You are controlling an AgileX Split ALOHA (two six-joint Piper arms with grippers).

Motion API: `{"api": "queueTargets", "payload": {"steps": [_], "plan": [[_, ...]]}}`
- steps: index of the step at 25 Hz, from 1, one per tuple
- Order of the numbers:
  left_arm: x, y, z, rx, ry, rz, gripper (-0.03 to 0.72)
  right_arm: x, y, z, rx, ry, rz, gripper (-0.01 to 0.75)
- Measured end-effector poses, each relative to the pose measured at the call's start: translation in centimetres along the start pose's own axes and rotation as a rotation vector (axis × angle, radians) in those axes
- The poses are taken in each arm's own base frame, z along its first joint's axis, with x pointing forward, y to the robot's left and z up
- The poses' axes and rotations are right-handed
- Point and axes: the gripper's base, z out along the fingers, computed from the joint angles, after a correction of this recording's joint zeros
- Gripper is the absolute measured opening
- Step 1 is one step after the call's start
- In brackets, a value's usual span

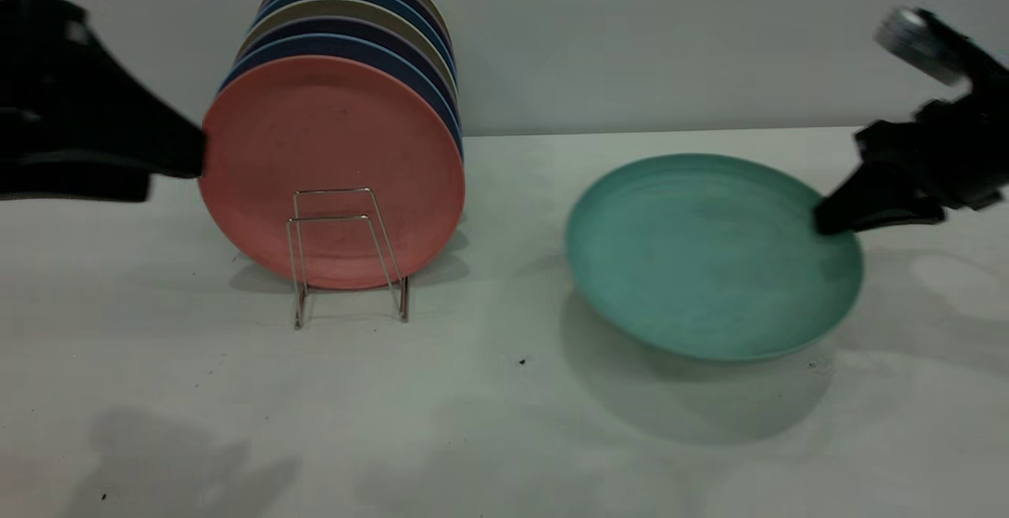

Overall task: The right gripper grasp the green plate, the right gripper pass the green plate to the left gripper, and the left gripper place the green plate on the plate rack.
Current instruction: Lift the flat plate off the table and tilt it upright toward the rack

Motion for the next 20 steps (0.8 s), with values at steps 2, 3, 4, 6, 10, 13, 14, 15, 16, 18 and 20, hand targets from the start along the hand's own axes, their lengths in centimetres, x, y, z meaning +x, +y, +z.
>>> {"api": "queueTargets", "payload": {"steps": [2,3,4,6,10,13,14,15,16,18,20], "plan": [[-0.1,0.4,1.1,0.030,-0.006,-0.006,0.452,-0.3,2.2,0.4,-0.043,0.020,-0.046,0.014],[-0.1,0.6,1.7,0.041,0.001,-0.008,0.450,-0.4,3.1,0.6,-0.065,0.027,-0.060,0.014],[-0.1,0.9,2.4,0.051,0.003,-0.025,0.446,-0.5,4.1,0.8,-0.087,0.034,-0.077,0.014],[0.0,1.4,3.5,0.065,0.006,-0.044,0.439,-0.6,6.0,1.3,-0.128,0.049,-0.105,0.014],[0.4,2.3,5.4,0.095,0.014,-0.070,0.418,-0.5,9.2,2.3,-0.178,0.078,-0.150,0.014],[0.6,2.7,6.4,0.121,0.028,-0.078,0.413,-0.1,11.3,3.2,-0.212,0.095,-0.171,0.014],[0.6,2.8,6.7,0.129,0.034,-0.081,0.413,0.0,11.9,3.5,-0.222,0.098,-0.175,0.014],[0.8,2.9,6.9,0.131,0.040,-0.089,0.413,0.1,12.6,3.8,-0.235,0.102,-0.180,0.014],[0.8,3.0,7.0,0.131,0.045,-0.091,0.413,0.2,13.3,4.0,-0.248,0.104,-0.181,0.014],[1.0,3.2,7.3,0.129,0.056,-0.099,0.413,0.4,14.4,4.4,-0.274,0.104,-0.184,0.014],[1.2,3.3,7.5,0.127,0.066,-0.105,0.413,0.5,15.3,4.6,-0.307,0.100,-0.179,0.014]]}}
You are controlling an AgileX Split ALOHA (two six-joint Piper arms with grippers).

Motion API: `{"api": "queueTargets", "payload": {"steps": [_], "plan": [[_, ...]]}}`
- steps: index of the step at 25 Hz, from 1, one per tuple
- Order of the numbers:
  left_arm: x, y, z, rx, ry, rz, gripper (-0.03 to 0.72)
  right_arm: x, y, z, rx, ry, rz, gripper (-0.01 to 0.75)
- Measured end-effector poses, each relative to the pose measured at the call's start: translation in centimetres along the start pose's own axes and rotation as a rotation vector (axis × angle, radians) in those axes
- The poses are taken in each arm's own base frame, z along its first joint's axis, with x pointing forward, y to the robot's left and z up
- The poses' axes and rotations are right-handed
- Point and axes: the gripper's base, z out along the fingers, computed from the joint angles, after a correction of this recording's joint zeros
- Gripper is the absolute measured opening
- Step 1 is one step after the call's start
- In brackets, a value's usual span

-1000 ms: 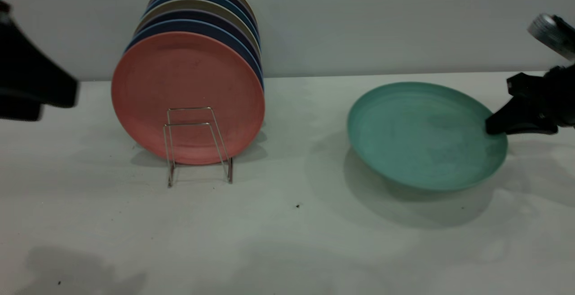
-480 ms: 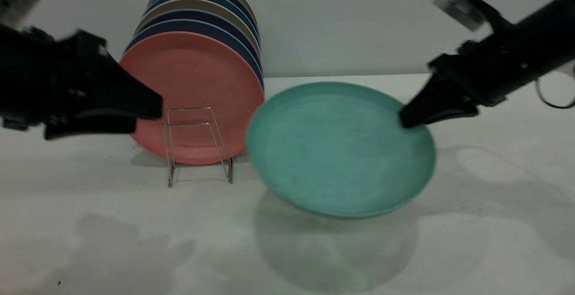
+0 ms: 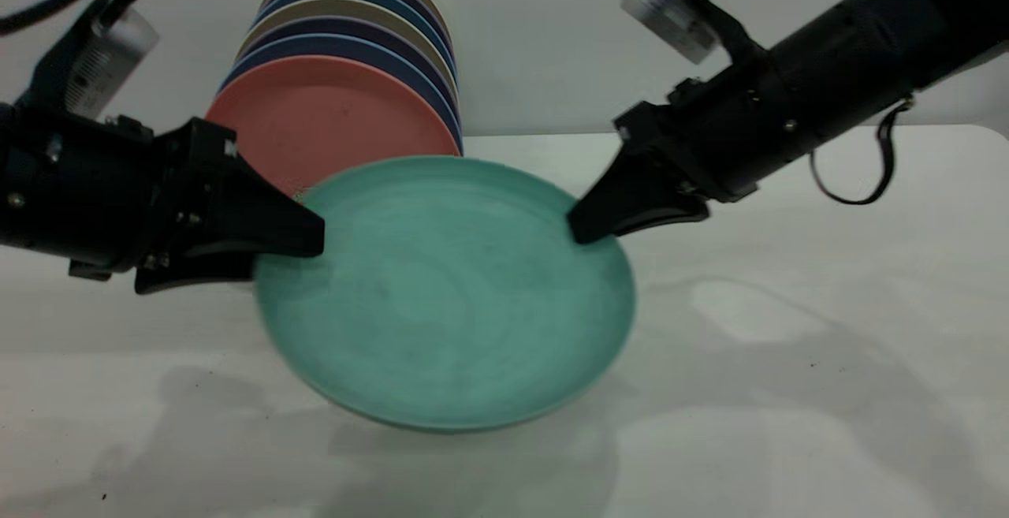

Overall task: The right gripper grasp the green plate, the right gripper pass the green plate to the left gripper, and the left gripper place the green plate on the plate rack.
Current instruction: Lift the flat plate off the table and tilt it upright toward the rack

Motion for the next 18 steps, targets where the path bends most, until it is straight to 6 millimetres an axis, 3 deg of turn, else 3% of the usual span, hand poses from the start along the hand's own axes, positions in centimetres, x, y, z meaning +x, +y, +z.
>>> {"api": "queueTargets", "payload": {"steps": [5,7,9,10,11,14,18], "plan": [[0.1,0.2,0.2,-0.002,0.009,-0.007,0.394,0.0,1.6,1.0,-0.064,-0.004,0.003,0.019],[0.1,0.2,0.2,-0.002,0.009,-0.008,0.332,0.0,2.1,1.3,-0.078,0.003,-0.014,0.034],[0.1,0.2,0.2,-0.002,0.009,-0.008,0.199,0.1,2.2,1.3,-0.086,0.005,-0.029,0.079],[0.1,0.1,0.2,0.007,0.007,-0.008,0.129,0.1,2.1,1.3,-0.080,0.007,-0.038,0.122],[0.1,0.1,0.2,0.014,0.007,-0.003,0.107,0.1,2.0,1.2,-0.075,0.005,-0.039,0.167],[-0.2,0.3,0.3,-0.022,0.006,0.055,0.108,0.0,1.6,0.7,-0.077,0.007,-0.038,0.363],[-1.6,-0.2,0.0,-0.026,0.011,0.311,0.108,0.1,0.0,-1.0,-0.061,0.020,-0.006,0.605]]}}
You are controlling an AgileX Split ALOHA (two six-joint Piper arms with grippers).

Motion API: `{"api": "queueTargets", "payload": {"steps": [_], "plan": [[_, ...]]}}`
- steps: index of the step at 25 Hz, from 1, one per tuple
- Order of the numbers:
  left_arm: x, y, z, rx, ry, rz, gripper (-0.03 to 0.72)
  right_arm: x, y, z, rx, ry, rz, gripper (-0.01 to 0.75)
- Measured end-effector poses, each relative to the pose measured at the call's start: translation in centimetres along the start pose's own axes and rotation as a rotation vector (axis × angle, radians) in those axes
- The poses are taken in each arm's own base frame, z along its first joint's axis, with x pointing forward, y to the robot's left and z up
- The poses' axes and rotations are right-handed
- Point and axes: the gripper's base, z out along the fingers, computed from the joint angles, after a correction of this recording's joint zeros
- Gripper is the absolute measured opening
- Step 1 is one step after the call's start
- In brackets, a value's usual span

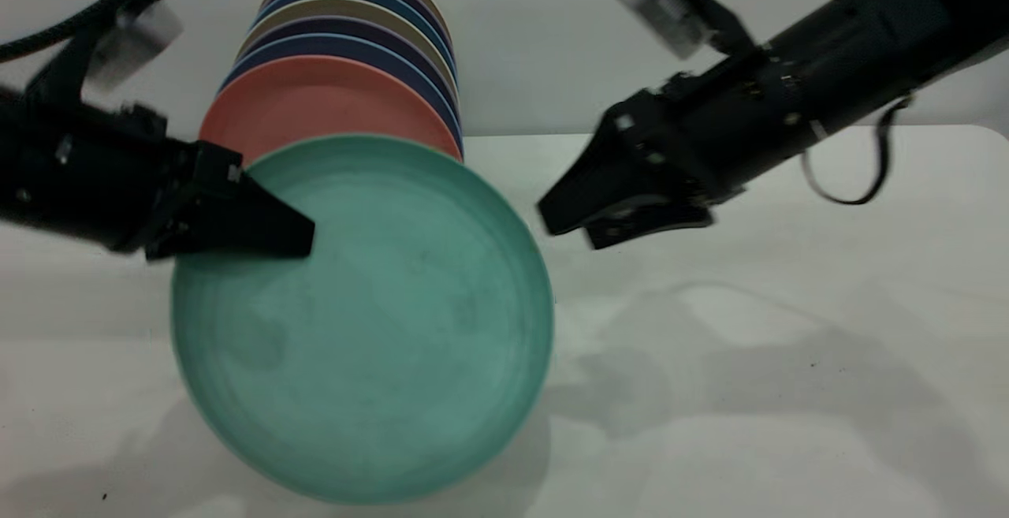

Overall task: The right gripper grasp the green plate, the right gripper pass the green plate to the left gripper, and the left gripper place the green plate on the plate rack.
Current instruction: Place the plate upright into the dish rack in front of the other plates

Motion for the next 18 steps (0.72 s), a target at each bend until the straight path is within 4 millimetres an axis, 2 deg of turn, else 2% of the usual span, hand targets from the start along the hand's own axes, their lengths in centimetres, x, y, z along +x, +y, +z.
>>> {"api": "queueTargets", "payload": {"steps": [2,4,9,12,18], "plan": [[-1.4,-0.3,-0.7,-0.013,-0.008,0.163,0.108,0.0,-0.8,-1.5,0.011,0.000,0.020,0.668],[-2.9,-0.7,-1.6,-0.035,-0.015,0.349,0.108,-0.1,-1.7,-3.3,0.027,-0.003,0.039,0.686],[-6.3,-2.0,-4.1,-0.078,-0.031,0.850,0.108,0.3,-3.5,-6.6,0.080,-0.002,0.070,0.640],[-8.3,-2.5,-5.2,-0.110,-0.044,1.008,0.108,0.7,-4.6,-7.8,0.112,0.009,0.087,0.587],[-11.9,-3.1,-6.6,-0.178,-0.105,1.114,0.108,1.0,-5.6,-8.9,0.143,-0.001,0.105,0.550]]}}
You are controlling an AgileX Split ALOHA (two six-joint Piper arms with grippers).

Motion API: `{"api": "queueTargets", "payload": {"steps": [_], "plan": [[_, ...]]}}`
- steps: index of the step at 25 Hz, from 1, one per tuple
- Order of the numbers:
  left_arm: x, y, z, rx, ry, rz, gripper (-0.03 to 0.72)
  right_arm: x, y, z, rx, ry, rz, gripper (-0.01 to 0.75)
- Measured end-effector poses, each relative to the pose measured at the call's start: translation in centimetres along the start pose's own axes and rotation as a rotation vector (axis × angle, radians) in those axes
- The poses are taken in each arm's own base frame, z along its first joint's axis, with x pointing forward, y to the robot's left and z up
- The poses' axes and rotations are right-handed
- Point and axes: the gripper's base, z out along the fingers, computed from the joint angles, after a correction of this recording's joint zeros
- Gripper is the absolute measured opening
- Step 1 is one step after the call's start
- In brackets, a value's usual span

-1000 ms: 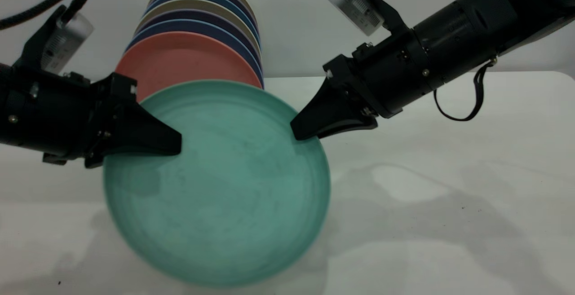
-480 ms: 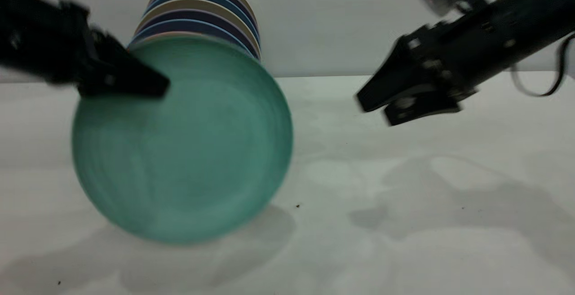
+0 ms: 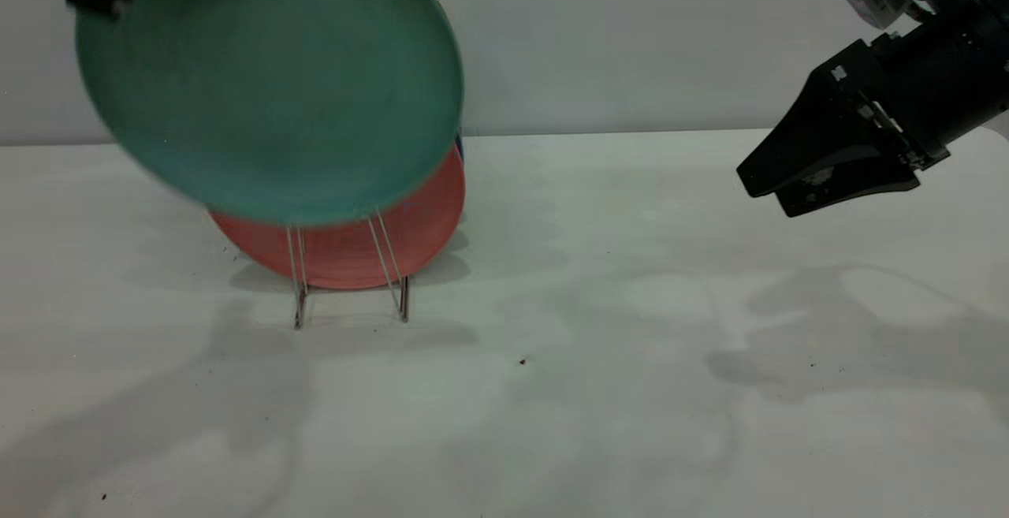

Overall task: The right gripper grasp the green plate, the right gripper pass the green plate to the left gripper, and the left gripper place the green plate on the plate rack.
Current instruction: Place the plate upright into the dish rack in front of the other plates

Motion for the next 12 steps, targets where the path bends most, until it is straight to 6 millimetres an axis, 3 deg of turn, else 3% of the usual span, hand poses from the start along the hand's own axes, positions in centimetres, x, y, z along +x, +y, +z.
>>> {"api": "queueTargets", "payload": {"steps": [5,12], "plan": [[-0.5,1.6,-0.5,-0.069,0.048,0.097,0.108,0.1,-0.2,-0.1,0.020,0.007,-0.010,0.550],[1.0,1.6,0.5,-0.041,0.129,0.170,0.108,0.1,-0.2,-0.1,0.022,0.009,-0.012,0.550]]}}
